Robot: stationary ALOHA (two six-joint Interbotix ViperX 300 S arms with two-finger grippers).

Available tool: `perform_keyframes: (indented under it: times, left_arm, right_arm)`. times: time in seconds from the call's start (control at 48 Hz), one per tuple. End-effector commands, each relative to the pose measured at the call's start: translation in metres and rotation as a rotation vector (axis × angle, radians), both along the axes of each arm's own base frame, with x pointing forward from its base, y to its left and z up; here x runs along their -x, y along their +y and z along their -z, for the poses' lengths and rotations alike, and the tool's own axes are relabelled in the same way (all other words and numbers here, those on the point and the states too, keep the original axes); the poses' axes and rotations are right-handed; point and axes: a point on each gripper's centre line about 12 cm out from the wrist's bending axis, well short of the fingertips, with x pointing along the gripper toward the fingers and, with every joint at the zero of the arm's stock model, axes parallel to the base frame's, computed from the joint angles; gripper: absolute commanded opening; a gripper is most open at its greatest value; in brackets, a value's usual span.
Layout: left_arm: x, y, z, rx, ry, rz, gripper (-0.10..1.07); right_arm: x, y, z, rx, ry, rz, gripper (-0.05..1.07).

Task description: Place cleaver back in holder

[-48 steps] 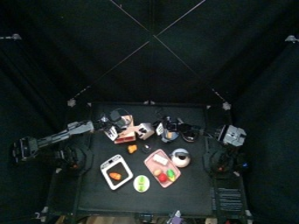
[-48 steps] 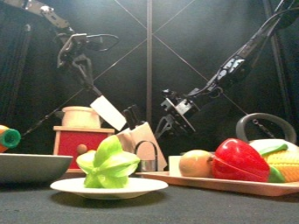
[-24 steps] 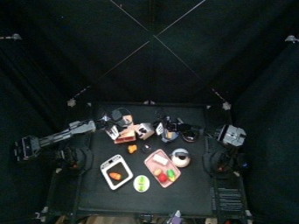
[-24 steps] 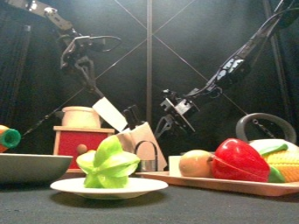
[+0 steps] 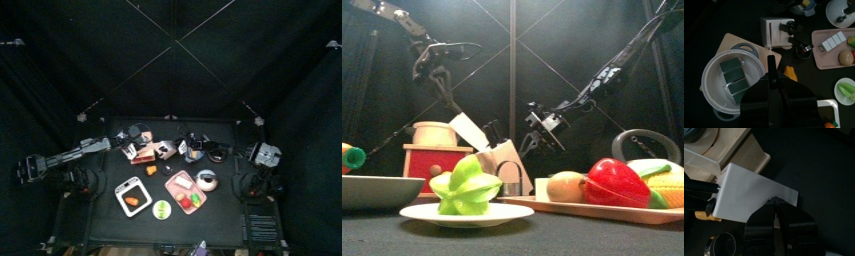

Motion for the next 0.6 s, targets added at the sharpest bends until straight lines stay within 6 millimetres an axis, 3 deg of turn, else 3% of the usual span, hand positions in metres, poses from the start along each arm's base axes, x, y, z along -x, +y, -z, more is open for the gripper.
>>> perform_keyframes:
  times: [0.0,0.583]
  left_arm:
    - [-0.005,0.001,-0.01,-0.014,-0.025,0.005,0.35]
    - [-0.01,0.006,-0.015,-0.018,-0.032,-0.002,0.35]
  right_arm:
    - [-0.004,-0.004,-0.015,0.022,-0.039,0.0,0.33]
    - [-0.024,-0.004,-0.007,0.026,-0.032,-0.028,0.33]
